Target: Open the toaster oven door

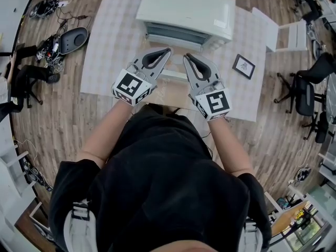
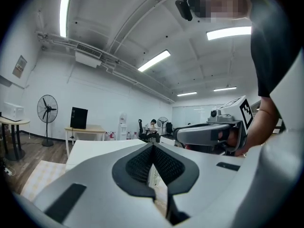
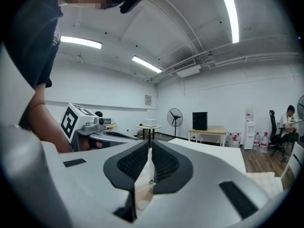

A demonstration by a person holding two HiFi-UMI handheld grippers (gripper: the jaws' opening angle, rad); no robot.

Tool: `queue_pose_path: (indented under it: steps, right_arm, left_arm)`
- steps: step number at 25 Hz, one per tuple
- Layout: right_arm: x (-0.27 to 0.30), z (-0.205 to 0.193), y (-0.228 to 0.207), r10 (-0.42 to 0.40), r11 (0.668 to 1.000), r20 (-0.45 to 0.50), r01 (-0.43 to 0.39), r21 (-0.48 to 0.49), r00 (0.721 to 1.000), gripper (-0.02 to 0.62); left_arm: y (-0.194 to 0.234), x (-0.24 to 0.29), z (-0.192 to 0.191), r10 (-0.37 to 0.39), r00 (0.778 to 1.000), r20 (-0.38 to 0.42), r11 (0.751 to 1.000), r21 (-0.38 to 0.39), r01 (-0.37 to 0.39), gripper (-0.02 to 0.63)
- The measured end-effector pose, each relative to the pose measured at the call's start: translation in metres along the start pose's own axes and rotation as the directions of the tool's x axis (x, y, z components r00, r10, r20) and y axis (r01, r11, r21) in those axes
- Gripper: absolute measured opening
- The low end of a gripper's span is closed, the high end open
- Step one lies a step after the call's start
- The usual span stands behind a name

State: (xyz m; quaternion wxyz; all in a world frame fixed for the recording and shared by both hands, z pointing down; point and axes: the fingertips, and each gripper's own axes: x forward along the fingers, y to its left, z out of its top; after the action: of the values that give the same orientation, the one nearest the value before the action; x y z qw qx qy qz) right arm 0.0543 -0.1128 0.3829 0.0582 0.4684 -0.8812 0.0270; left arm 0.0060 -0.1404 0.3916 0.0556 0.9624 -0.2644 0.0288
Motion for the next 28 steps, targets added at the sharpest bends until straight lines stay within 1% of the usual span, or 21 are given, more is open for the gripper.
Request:
queue_pose_path:
  steps: [3,9,14,20,25,28]
  right_arm:
    - [-0.003,0.007,-0.002,0.0,1.0,0.025,0.001,-0.002,1.0,0.032]
    - [-0.006,0.011,-0.01,-0.015,1.0,0.057,0.014,0.016,0.998,0.021]
    - [-0.006,0.007,-0.009,-0.012,0.999,0.064,0.01,0.031,0.998,0.02]
    - [-0.006,0.008,-0.011,-0.012,0.999,0.074,0.009,0.034,0.997,0.02]
    - [-0.009,0.009,-0.014,-0.014,0.999,0.077,0.012,0.035,0.997,0.02]
    - [-0.009,0.011,-0.016,-0.016,0.999,0.081,0.014,0.03,0.997,0.019]
  left_arm:
    - [-0.007,-0.002,0.008,-0.013,1.0,0.013,1.0,0.019,0.013,0.012]
    - [-0.014,-0.003,0.024,-0.031,0.999,0.042,0.999,0.018,0.03,0.012]
    - [-0.015,0.0,0.028,-0.033,0.998,0.051,0.999,0.014,0.032,0.012]
    - [-0.019,0.004,0.028,-0.047,0.998,0.044,0.998,0.033,0.046,0.012]
    - [-0.02,0.005,0.032,-0.046,0.998,0.049,0.999,0.017,0.045,0.012]
    - [-0.019,0.005,0.032,-0.046,0.998,0.053,0.999,0.023,0.045,0.012]
